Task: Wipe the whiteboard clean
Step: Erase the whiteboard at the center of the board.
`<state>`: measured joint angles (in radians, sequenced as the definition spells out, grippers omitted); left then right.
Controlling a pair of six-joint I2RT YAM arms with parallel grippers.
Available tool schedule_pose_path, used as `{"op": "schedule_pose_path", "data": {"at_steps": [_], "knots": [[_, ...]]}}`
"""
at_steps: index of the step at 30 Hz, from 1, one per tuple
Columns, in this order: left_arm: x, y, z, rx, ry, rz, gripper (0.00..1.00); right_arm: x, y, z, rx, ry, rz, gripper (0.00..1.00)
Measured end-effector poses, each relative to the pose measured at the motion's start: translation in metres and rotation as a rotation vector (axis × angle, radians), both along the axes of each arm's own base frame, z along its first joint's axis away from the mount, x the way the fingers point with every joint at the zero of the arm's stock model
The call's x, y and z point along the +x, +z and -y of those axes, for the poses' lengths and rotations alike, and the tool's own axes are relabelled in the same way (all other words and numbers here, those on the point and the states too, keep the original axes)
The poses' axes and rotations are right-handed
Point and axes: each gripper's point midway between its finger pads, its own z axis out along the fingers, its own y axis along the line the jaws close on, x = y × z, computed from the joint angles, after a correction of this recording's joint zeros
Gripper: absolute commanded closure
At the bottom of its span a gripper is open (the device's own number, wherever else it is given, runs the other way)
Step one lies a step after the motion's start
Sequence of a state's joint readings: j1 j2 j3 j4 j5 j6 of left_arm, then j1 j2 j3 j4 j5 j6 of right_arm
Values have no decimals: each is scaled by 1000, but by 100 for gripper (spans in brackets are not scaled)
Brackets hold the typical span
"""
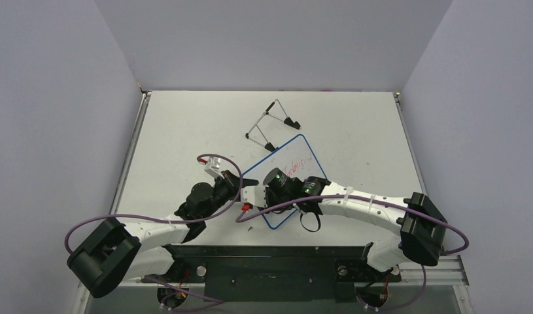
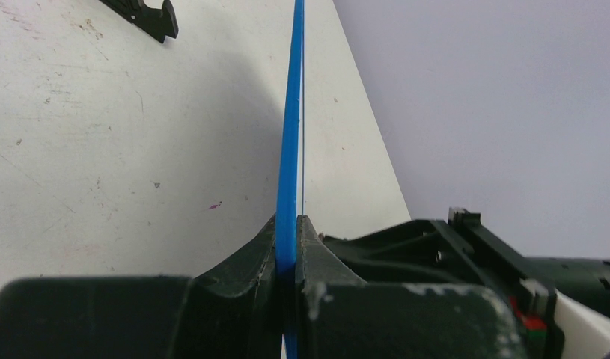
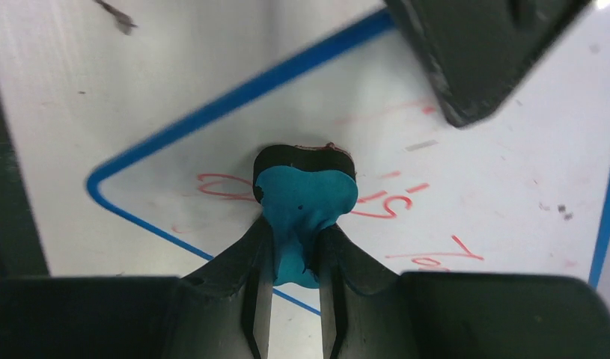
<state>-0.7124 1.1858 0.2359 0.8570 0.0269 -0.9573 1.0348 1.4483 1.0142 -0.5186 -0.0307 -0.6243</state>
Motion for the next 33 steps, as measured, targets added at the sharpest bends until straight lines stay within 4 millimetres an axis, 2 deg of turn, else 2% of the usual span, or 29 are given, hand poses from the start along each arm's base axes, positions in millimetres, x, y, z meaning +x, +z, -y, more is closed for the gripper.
{"op": "schedule_pose_path", "data": {"at_steps": [4, 7, 12, 22, 26, 33], "knots": [[-1, -2, -1, 0, -1, -1, 100, -17, -3, -9, -13, 66, -16, 100], [-2, -1, -1, -1, 0, 0, 100, -13, -2, -8, 6, 34, -33, 100], [-3, 1, -4, 3, 5, 3, 100, 5, 1, 0, 38, -53, -38, 100], [-5, 0, -3, 2, -3, -1, 100, -6, -1, -3, 33, -7, -71, 100], [-4, -1, -2, -1, -6, 2, 100, 1, 0, 0, 45, -65, -64, 100], [-3, -2, 0, -6, -12, 3, 100, 30, 9, 7, 86, -193, 3, 100]]}}
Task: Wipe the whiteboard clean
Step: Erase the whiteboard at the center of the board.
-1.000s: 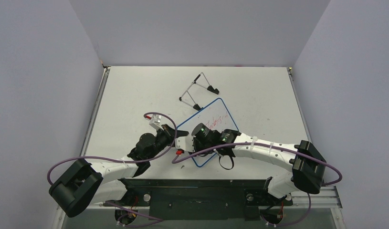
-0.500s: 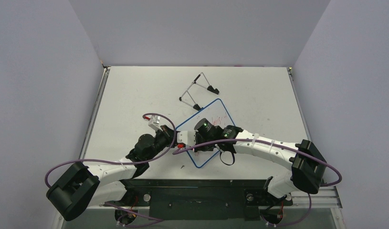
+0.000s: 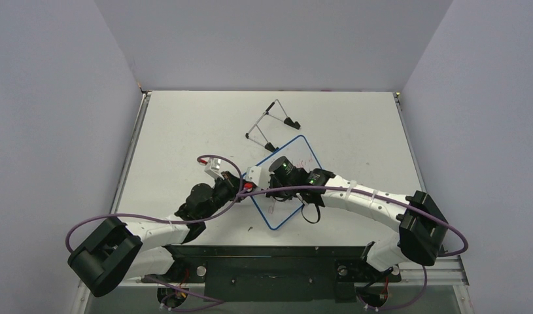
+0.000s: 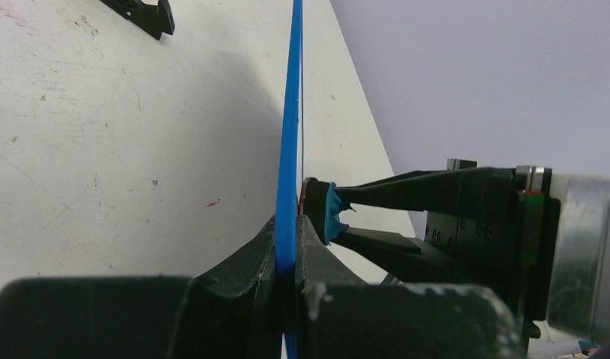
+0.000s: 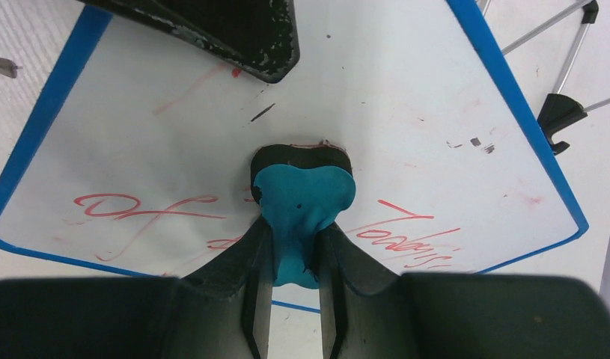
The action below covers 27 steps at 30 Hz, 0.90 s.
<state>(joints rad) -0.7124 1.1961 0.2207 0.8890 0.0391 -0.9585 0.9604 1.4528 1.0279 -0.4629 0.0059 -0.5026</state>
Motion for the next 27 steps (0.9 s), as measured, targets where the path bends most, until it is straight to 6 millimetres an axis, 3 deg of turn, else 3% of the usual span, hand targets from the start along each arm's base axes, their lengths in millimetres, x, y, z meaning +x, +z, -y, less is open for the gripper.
{"op": "schedule_pose_path", "data": {"at_steps": [5, 9, 13, 21, 27], "knots": [[-1, -1, 1, -2, -8, -4, 100, -9, -1, -4, -6, 42, -19, 100], [-3, -1, 3, -4, -25, -4, 100, -30, 4, -25, 2, 123, -50, 100], [-3, -1, 2, -5, -20, -5, 100, -34, 9, -39, 9, 107, -80, 100], [3, -4, -4, -4, 24, -11, 100, -20, 5, -37, 29, 5, -111, 100], [2, -4, -5, -10, 32, -19, 100, 21, 1, -6, 25, -162, -96, 100]]}}
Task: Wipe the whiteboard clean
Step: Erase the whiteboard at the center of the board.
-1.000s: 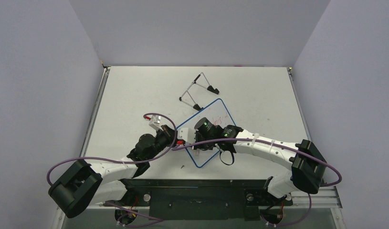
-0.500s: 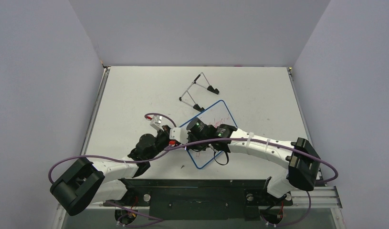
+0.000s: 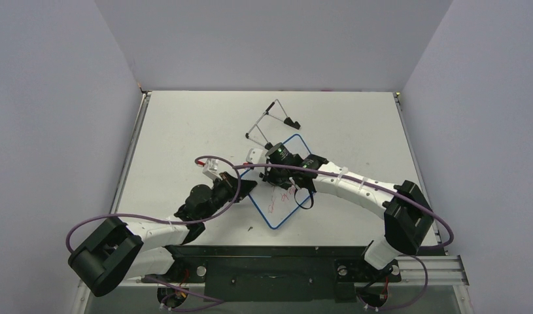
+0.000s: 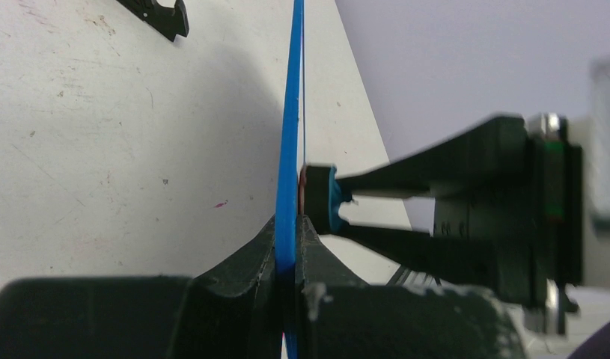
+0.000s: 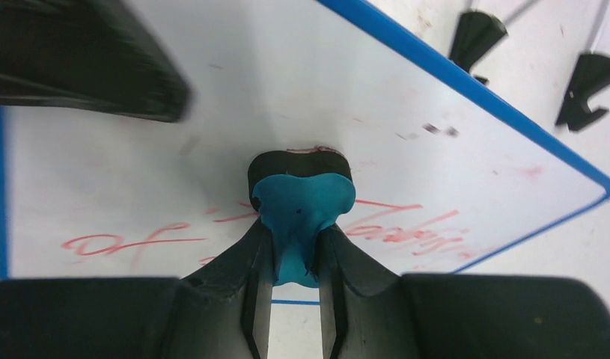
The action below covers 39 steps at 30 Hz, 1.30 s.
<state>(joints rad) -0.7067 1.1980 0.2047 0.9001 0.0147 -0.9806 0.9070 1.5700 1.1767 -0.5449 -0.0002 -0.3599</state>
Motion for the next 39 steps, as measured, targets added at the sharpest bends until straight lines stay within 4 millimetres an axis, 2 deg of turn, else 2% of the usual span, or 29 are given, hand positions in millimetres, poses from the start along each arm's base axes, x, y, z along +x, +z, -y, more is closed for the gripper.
{"op": "schedule_pose_path", "data": {"at_steps": [3, 9, 11, 15, 17, 21, 24, 28, 31, 36, 39], "knots": [[0, -2, -1, -3, 3, -8, 100, 11, -3, 10, -17, -49, 9, 100], [-3, -3, -3, -8, 3, -4, 100, 5, -4, 6, -25, 11, 1, 100], [-4, -3, -3, -5, 0, 3, 100, -2, -5, 4, -41, 67, 8, 100], [-5, -2, -3, 12, -10, 21, 100, -38, -12, -8, -106, 251, 22, 100], [-6, -2, -4, 24, -17, 29, 100, -49, -16, -11, -140, 305, 31, 100], [-6, 1, -5, 36, -19, 51, 100, -40, -14, -7, -133, 270, 39, 100], [-6, 2, -5, 40, -19, 62, 100, -19, -13, 9, -130, 177, 43, 100], [-7, 2, -5, 41, -22, 65, 100, -6, -14, 21, -133, 116, 47, 100], [-7, 2, -5, 42, -22, 66, 100, -13, -16, 17, -151, 152, 52, 100], [-8, 3, -6, 47, -24, 69, 100, -42, -20, 3, -184, 286, 33, 100], [-9, 5, -7, 56, -28, 77, 100, -43, -20, 2, -184, 291, 31, 100]]}}
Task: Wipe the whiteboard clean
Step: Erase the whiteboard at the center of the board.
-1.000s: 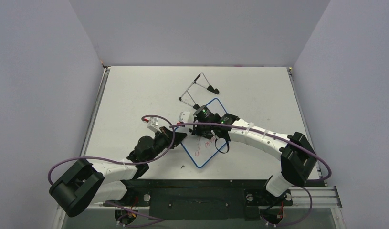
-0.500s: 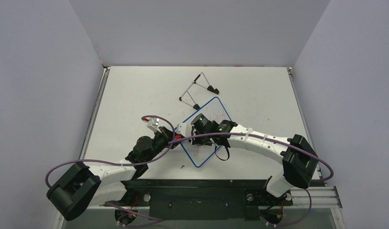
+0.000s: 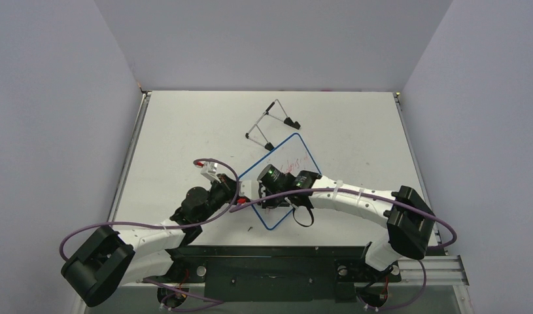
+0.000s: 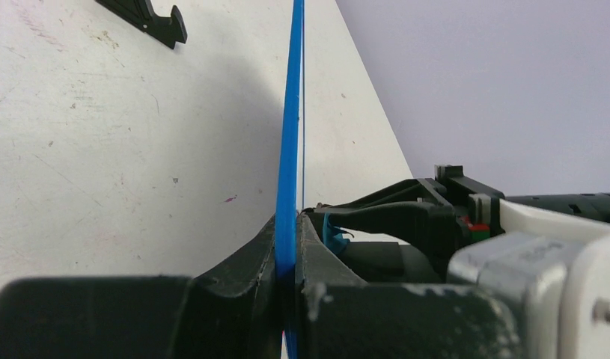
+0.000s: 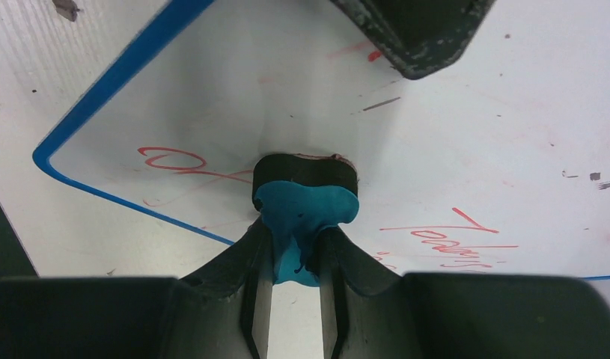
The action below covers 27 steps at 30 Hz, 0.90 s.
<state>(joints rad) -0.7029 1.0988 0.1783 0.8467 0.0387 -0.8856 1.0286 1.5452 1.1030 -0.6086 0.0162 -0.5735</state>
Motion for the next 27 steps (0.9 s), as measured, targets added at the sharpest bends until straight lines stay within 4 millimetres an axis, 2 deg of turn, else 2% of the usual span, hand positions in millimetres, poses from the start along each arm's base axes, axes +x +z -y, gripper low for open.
{"op": "schedule_pose_path", "data": {"at_steps": [13, 20, 23, 27], "knots": [[0, 1, -2, 9, 1, 11, 100, 7, -1, 4, 62, -41, -54, 100], [0, 1, -1, 7, -1, 10, 100, 39, -2, 33, 106, -206, -72, 100], [-1, 1, -1, 5, -5, 7, 100, 32, -4, 29, 101, -174, -89, 100], [-1, 1, -1, 6, -8, 8, 100, 10, -6, 15, 78, -88, -103, 100]]}}
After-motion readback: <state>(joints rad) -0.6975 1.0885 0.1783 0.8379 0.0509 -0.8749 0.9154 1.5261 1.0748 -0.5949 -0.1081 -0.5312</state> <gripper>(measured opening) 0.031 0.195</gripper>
